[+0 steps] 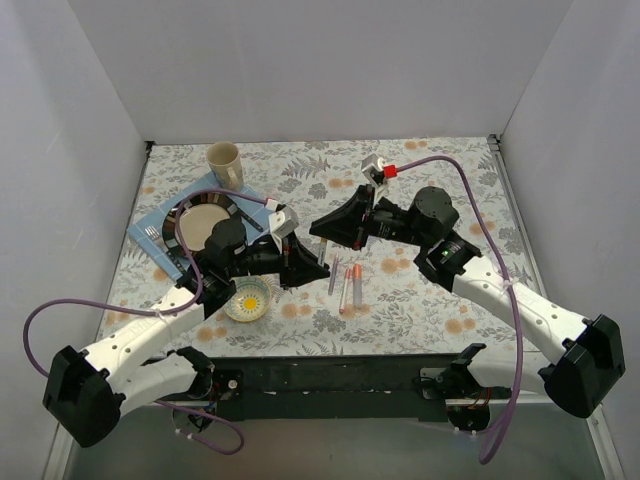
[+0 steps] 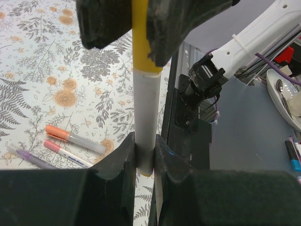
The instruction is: Insert the pens into the pen caps
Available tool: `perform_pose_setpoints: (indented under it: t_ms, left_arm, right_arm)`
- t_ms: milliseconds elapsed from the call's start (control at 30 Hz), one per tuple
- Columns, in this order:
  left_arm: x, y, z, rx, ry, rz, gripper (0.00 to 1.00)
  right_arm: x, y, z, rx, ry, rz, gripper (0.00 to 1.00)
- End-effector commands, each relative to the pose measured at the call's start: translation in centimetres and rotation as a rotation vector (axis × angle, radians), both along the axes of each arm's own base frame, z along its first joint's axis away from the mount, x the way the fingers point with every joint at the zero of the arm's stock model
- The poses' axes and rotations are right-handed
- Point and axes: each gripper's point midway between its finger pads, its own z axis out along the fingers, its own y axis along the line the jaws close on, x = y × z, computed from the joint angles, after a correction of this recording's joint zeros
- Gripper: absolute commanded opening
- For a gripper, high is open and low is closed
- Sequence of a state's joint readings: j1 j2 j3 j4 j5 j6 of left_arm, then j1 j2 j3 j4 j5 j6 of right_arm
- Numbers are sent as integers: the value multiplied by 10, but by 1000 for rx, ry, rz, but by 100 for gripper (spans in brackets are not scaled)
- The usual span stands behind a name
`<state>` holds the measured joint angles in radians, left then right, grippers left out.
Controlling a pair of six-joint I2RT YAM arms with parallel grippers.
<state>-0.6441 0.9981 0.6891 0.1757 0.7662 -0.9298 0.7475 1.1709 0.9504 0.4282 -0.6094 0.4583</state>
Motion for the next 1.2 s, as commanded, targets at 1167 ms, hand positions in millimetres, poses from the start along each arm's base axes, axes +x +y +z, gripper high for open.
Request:
perform_pose_setpoints:
  t_ms: [1167]
  left_arm:
    - [71,21,94,-161,-281,188,0]
  right_arm:
    - [-104,1,-145,-308,429,360,1]
